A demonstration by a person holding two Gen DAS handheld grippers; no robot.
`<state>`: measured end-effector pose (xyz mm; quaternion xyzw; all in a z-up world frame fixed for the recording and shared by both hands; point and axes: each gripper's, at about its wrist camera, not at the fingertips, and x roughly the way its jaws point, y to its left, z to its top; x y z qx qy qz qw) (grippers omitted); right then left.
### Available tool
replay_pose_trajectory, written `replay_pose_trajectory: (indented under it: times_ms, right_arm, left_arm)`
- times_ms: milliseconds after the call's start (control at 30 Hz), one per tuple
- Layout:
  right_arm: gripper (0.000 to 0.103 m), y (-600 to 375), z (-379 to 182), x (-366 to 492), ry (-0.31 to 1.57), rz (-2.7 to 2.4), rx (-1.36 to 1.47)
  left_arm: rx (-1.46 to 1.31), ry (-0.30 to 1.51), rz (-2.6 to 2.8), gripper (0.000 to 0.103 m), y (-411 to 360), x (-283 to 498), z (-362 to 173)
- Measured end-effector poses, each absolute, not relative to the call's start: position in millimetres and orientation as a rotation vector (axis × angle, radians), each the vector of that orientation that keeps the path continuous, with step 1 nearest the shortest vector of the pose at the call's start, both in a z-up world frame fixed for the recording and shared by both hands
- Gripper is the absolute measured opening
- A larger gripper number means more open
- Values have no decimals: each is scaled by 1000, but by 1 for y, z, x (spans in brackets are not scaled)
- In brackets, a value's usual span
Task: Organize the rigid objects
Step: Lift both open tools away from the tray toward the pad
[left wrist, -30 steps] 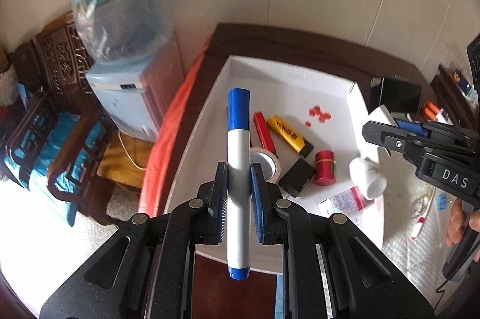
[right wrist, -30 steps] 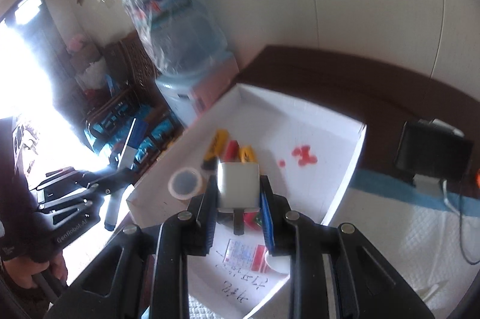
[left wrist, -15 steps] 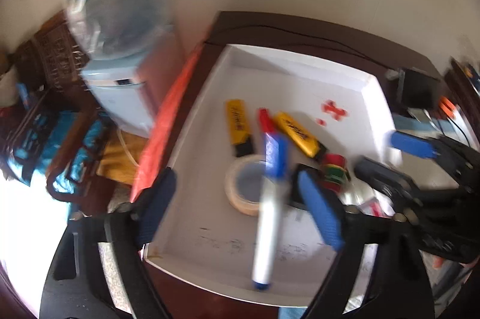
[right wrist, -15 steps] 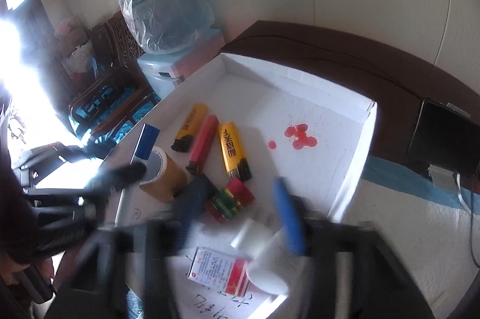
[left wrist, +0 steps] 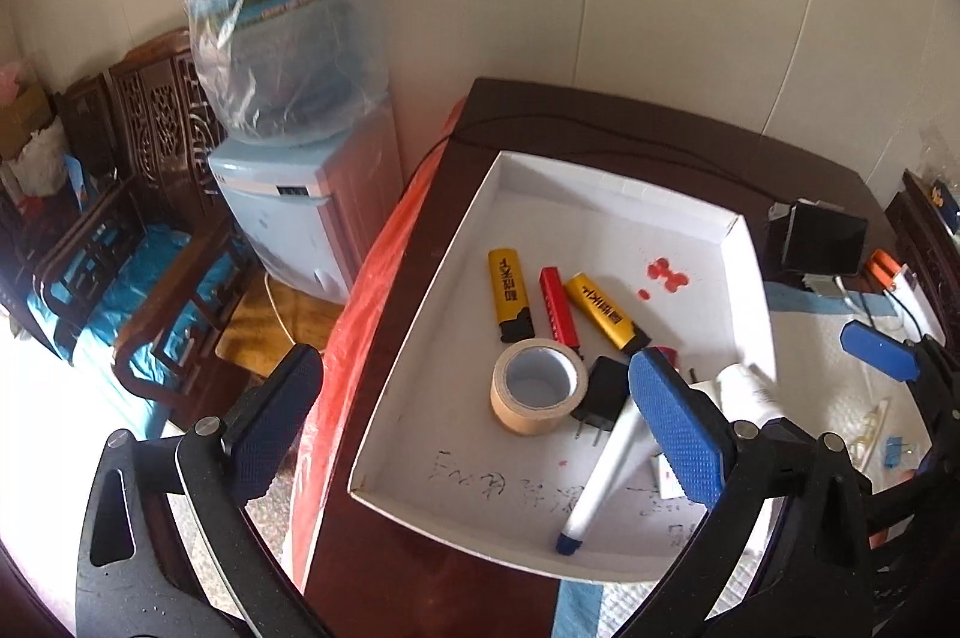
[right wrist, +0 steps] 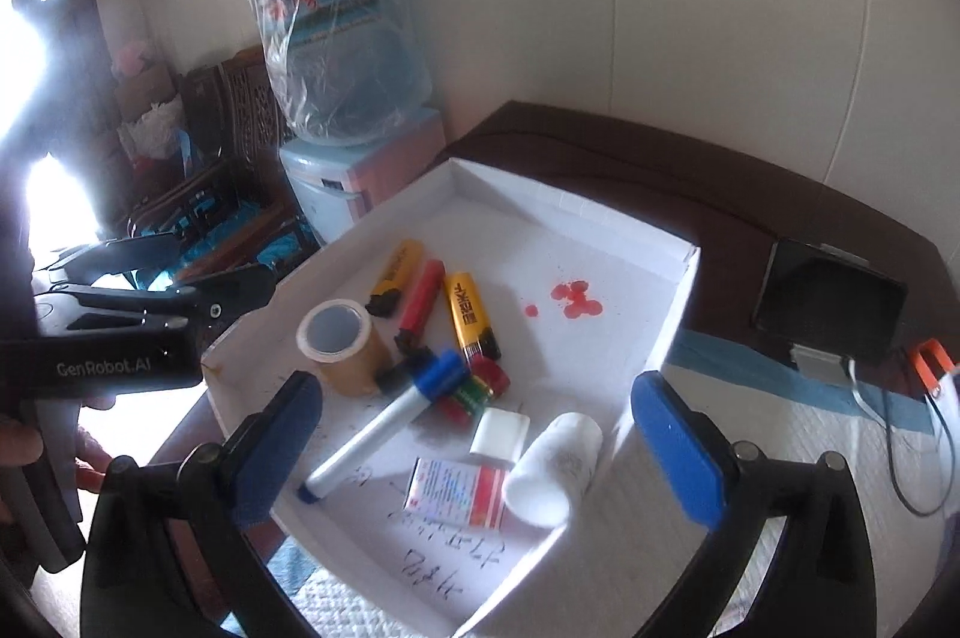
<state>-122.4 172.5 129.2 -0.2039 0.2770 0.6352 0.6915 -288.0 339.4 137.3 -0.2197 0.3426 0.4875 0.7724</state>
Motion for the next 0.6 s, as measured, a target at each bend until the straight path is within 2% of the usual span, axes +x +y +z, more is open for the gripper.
replay_pose_trajectory:
  times_ms: [333, 600]
  right_arm:
    - [103, 132, 148, -124, 590, 1406, -377]
    - [103, 95, 138, -102, 631, 1351, -343]
  left_arm:
    - [-402, 703, 1031, 103, 289, -287, 173]
    - [-383, 736, 966, 103, 249, -260, 172]
